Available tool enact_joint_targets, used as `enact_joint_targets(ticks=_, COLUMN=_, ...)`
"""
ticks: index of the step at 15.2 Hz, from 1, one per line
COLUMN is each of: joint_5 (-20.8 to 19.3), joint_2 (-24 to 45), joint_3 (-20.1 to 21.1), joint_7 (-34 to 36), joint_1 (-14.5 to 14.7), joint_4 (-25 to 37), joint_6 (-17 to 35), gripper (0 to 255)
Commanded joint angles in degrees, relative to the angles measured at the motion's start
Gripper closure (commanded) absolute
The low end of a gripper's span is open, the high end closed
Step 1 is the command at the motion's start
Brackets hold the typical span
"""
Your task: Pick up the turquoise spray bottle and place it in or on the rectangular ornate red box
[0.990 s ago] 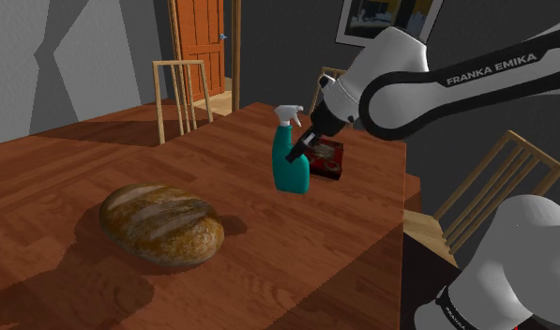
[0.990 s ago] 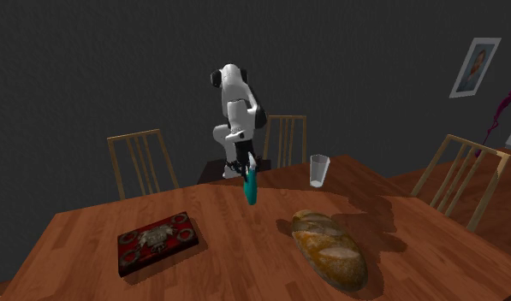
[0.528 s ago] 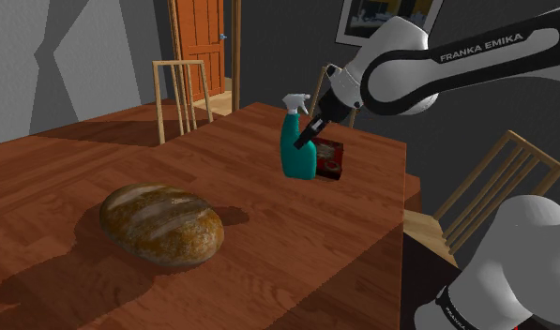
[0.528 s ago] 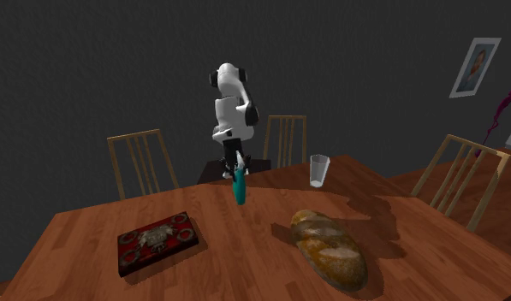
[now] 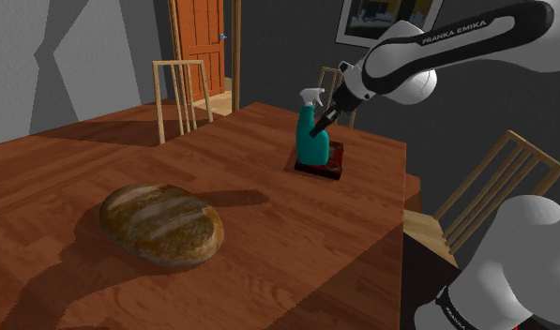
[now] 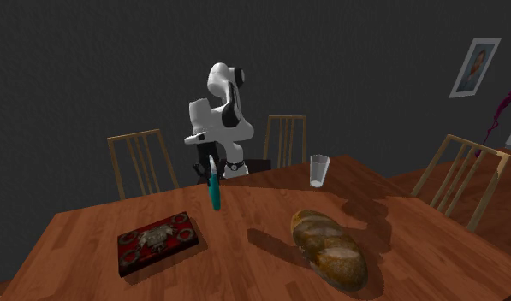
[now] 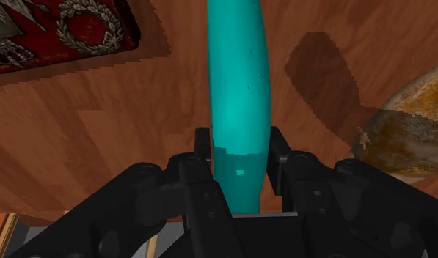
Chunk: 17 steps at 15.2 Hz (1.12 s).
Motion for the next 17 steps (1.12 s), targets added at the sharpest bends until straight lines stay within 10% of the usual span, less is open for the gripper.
enact_joint_targets(ticks=1, joint_5=1.3, joint_2=2.0, joint_3=-3.2, joint_7=-4.0, joint_1=0.2, joint_4=2.4, joint_6=-1.0, gripper=255)
enact_joint_targets(ticks=17, joint_5=23.5, joint_2=28.8, joint_3=-21.8, joint_7=-34.6, joint_1=-2.8, joint_4=31.5, joint_6=-17.4, gripper=255)
